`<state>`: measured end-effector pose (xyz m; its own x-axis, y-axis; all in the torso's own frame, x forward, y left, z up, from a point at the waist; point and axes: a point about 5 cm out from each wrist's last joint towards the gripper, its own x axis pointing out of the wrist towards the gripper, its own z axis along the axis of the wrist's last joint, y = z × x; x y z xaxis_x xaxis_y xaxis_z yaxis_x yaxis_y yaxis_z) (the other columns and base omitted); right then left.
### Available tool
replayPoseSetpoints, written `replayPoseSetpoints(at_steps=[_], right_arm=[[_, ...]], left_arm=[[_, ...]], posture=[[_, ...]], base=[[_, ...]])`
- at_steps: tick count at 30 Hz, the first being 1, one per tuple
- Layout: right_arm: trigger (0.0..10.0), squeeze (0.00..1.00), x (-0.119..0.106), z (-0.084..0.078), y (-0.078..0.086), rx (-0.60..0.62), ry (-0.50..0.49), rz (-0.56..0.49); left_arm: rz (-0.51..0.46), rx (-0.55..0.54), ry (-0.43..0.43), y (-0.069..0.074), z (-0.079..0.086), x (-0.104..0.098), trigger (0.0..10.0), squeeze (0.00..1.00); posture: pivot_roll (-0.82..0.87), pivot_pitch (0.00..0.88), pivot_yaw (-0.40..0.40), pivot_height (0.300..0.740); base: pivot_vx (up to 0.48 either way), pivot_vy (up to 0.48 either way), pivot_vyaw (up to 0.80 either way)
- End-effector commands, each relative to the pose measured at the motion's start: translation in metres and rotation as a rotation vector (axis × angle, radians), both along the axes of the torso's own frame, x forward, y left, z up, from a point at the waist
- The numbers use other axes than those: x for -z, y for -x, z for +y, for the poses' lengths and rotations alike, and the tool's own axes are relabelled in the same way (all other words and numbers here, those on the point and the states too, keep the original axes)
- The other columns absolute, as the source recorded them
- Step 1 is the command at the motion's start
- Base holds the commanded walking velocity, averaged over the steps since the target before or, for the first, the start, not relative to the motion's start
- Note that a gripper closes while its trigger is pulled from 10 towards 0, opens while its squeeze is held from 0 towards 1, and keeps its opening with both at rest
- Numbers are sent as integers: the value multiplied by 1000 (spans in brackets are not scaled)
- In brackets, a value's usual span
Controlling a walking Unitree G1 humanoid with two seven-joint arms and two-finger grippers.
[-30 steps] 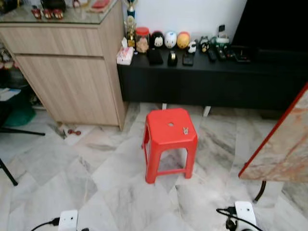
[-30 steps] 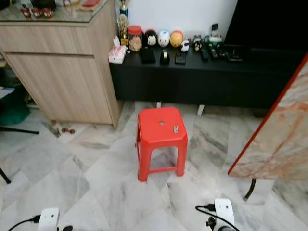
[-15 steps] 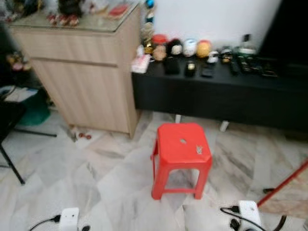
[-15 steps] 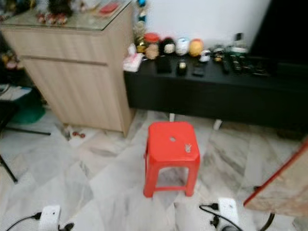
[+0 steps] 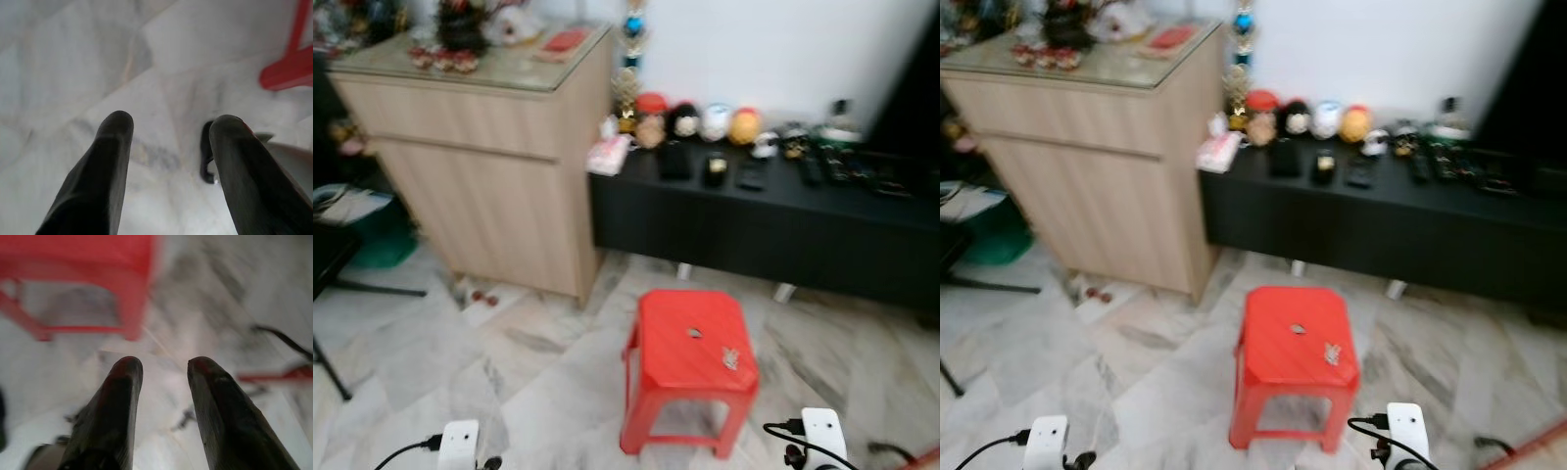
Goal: Hang keys on a hook
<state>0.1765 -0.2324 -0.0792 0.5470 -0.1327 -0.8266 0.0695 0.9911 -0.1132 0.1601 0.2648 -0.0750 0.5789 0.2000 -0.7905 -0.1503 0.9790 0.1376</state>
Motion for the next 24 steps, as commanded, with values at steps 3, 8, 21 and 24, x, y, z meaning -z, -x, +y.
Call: replayPoseSetpoints(at_steps=[3, 8, 21, 24], right_arm=[[10000, 0, 0, -5, 2, 22, 2, -3], [10000, 0, -1, -5, 1, 17, 3, -3], [10000, 0, -3, -4, -2, 70, -38, -80], [10000, 0, -4, -4, -3, 71, -38, -83]], left_arm=[[6, 5, 9, -1, -3, 1, 10000, 0], [17, 17, -2, -1, -4, 1, 10000, 0], [5, 19, -3, -3, -4, 0, 10000, 0], [2, 16, -4, -4, -3, 0, 10000, 0]], posture=[[25, 0, -45, 740], [22, 0, -44, 740], [6, 0, -41, 740], [6, 0, -43, 740]], base=[[351, 0, 0], [251, 0, 0], [0, 0, 0], [0, 0, 0]])
